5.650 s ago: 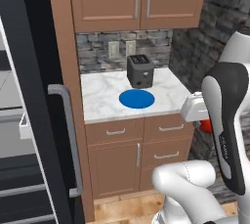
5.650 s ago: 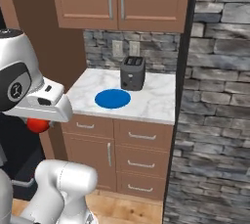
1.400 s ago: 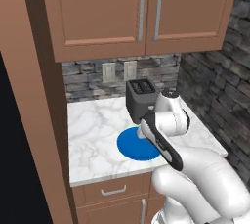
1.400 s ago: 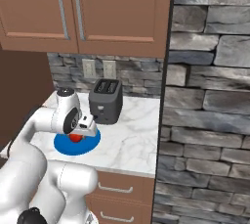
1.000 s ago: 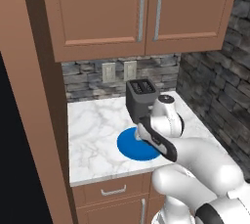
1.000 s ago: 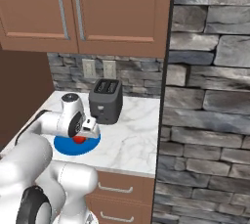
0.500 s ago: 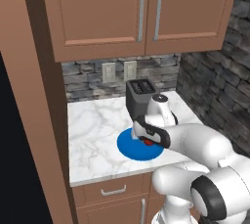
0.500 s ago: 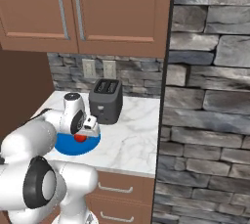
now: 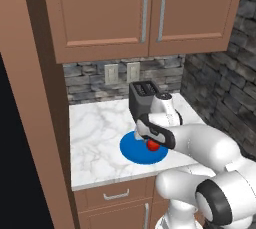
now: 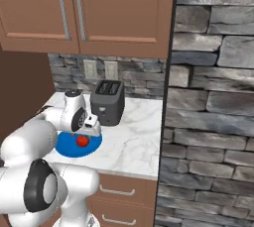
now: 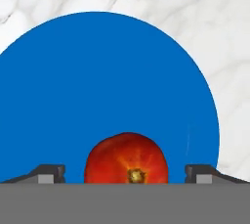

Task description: Pick tomato from the fridge and place it on the plate on the counter.

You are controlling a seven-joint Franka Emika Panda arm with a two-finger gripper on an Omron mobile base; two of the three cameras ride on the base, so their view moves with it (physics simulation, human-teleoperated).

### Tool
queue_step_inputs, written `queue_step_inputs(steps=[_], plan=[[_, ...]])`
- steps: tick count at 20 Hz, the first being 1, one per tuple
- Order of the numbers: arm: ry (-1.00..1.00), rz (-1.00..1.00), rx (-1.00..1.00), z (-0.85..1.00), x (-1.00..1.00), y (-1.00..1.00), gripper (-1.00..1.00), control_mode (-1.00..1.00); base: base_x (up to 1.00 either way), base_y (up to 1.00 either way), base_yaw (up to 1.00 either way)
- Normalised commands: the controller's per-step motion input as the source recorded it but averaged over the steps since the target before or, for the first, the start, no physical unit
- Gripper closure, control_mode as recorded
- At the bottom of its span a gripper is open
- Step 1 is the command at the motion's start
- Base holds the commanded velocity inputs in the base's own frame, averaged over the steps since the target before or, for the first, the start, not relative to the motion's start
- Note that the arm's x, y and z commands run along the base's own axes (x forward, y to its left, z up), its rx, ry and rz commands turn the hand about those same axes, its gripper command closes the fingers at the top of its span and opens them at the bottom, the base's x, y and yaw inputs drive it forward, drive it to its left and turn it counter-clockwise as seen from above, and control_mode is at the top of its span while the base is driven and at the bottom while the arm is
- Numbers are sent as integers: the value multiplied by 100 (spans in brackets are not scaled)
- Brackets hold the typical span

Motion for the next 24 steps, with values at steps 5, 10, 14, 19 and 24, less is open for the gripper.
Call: queue_step_inputs(steps=[5,10,14,19,24], plan=[[-2,-2,0,59,-67,-8,-100,-100,0,0,0],[0,-4,0,61,-100,-26,-100,-100,0,0,0],[-2,0,-1,52,-100,-22,-100,-100,0,0,0],[0,-1,-1,72,-98,-3,-100,-100,0,0,0],[0,0,0,87,-76,0,-100,-100,0,0,0]])
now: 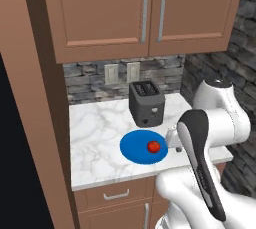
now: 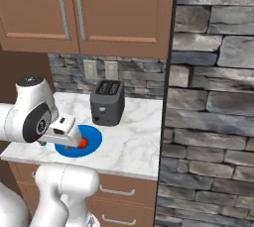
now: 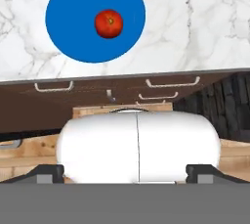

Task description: Pick tomato from the fridge and place it on the plate on the counter.

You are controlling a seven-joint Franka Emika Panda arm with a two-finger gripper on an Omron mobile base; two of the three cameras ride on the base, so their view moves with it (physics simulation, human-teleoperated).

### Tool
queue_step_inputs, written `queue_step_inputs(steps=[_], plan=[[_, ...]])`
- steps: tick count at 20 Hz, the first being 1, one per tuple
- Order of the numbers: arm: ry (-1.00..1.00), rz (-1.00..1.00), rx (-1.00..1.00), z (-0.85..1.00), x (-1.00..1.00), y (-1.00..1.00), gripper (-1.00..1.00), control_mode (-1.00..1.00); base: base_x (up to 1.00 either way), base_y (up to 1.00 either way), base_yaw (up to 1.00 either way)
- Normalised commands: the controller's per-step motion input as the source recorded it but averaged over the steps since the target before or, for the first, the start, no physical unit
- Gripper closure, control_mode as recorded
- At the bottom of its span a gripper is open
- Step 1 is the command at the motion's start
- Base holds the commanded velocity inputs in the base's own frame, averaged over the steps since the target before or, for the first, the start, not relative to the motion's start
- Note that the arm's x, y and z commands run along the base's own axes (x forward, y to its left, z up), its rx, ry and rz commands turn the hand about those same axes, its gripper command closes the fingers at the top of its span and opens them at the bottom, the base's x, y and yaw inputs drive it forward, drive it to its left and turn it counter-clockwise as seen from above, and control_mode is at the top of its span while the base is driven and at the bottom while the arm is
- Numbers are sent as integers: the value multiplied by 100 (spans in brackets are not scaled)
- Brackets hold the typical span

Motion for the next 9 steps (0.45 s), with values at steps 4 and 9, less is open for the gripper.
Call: queue_step_inputs(steps=[4,9], plan=[[0,0,0,90,-53,0,-100,-100,0,0,0],[-1,0,0,77,-31,0,-100,-100,0,0,0]])
